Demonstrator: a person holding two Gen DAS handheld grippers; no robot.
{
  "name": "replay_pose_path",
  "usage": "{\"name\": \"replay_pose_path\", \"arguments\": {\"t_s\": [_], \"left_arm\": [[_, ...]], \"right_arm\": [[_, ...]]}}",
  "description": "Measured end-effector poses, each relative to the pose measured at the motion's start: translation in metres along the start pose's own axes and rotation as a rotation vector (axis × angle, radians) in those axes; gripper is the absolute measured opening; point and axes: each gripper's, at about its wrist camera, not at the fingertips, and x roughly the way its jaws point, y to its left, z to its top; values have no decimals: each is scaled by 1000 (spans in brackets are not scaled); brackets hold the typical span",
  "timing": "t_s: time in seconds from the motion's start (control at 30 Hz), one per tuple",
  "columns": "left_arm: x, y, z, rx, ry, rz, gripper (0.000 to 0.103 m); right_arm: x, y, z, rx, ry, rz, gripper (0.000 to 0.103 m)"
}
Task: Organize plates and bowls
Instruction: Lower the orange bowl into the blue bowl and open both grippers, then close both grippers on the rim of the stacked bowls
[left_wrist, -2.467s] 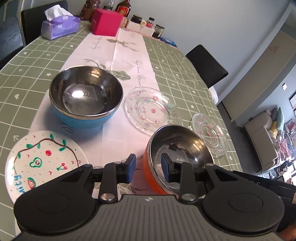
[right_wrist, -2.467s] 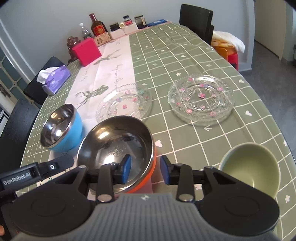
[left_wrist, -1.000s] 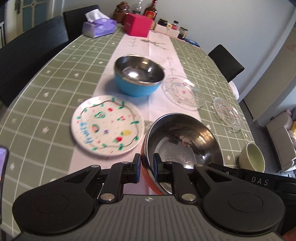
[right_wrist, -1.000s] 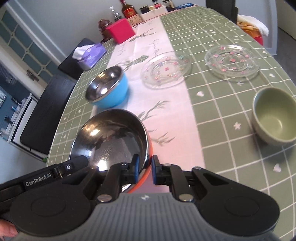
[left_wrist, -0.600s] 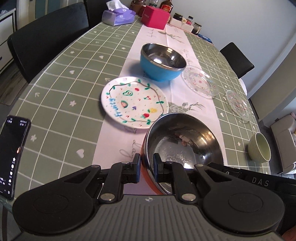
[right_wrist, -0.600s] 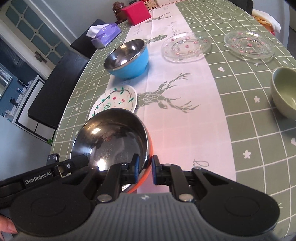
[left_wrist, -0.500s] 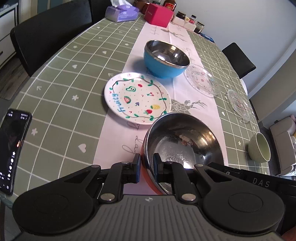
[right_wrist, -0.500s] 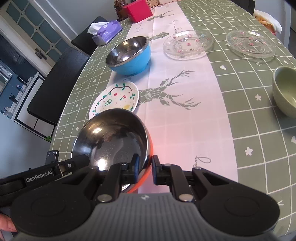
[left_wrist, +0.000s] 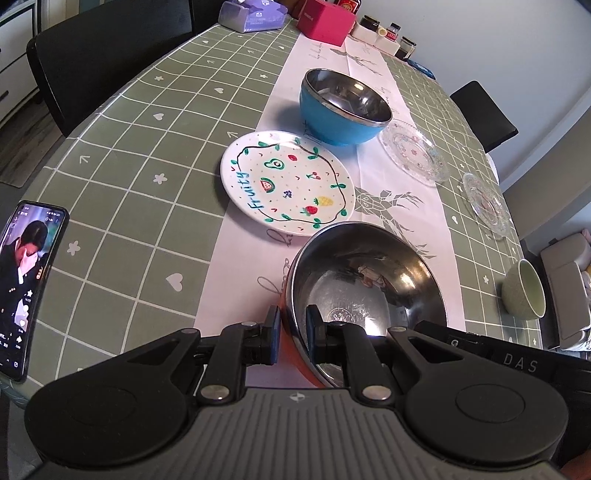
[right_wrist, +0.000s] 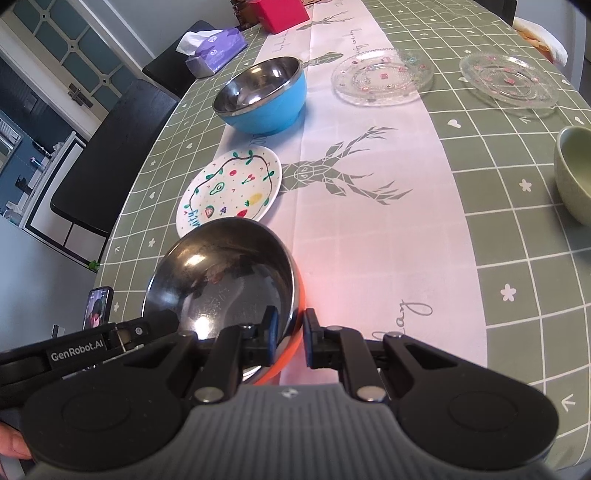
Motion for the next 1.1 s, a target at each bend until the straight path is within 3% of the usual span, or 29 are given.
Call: {"name": "replay_pose_path", "arguments": {"t_s": [0.4,0.53,0.6,0.63,0.77,1.1], "left_arm": [[3,2,-1,-3,2,-4,21],[2,3,-1,-9,-4,-8,39],[0,3,-2,0,-25,2,48],[-1,2,-2,8,-37,12,53],[-6,0,2,35,-69,34,56],[-17,-11,18,90,-120,31,58]], "right_arm": [[0,4,-2,-16,-10,-1,16],[-1,3,-2,-8,-10,4,20],[-2,4,-2,-8,-19,0,40],[-3,4,-1,-12,-27,-5,41],[-6,3,1,-16,-45,-9,47],[-15,2,8,-21,-77,-16,49]]}}
